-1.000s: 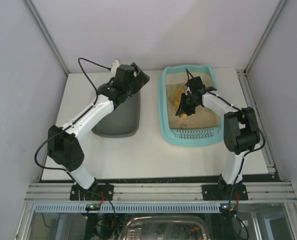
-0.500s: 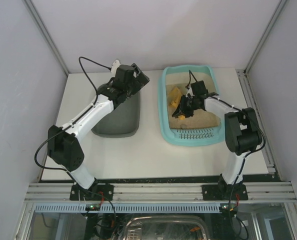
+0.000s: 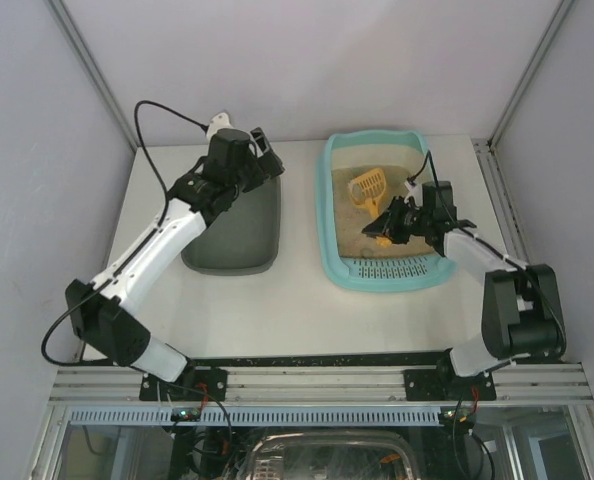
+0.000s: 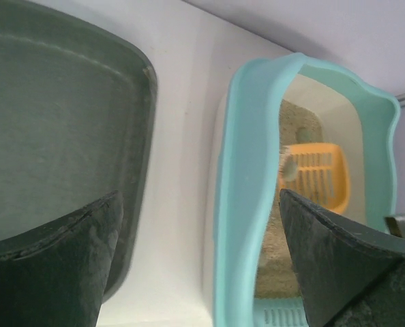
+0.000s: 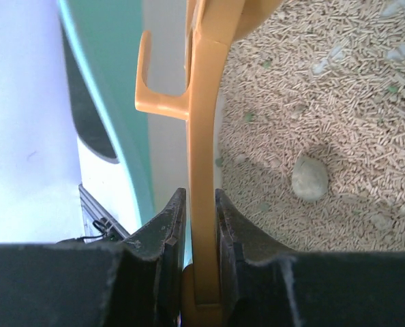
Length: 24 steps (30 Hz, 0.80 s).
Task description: Clean the litter box
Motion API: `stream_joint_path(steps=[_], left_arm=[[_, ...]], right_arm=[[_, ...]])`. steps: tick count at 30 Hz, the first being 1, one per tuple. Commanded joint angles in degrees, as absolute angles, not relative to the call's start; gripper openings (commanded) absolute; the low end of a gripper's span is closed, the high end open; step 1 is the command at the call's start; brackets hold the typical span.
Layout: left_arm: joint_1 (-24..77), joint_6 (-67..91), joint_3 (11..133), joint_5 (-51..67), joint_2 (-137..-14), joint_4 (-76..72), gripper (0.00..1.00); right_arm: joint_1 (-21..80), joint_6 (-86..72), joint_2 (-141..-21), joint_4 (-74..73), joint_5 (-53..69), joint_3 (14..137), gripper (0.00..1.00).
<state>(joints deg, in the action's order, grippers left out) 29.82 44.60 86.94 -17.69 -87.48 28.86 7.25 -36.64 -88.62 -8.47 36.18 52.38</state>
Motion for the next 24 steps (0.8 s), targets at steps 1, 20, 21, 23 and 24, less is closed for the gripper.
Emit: stream_joint_path(steps=[1, 20, 21, 23, 24], left_arm=[[29.52, 34.58, 86.92, -24.69, -80.38, 34.10, 1.00], [29.52, 26.01, 73.47, -30.89, -72.95, 30.27, 1.00], [29.53, 25.97, 73.62, -30.81, -73.14, 30.44, 1.00], [29.48, 25.94, 73.76, -30.87, -73.50, 30.71, 1.00], [29.45, 25.92, 73.94, -30.89, -73.62, 30.90, 1.00]], right_arm=[[5.09, -41.15, -81.33, 4.96, 40.88, 45.45, 0.00], [-0.88, -66.57, -76.53, 53.18, 49.37, 23.57, 0.00], [-0.48, -65.55, -76.51, 51.09, 49.23, 24.38, 0.00], [0.65, -64.20, -77.22, 49.04, 50.72, 26.28, 0.00], [-0.10, -64.91, -77.13, 49.60, 50.91, 26.05, 0.00]])
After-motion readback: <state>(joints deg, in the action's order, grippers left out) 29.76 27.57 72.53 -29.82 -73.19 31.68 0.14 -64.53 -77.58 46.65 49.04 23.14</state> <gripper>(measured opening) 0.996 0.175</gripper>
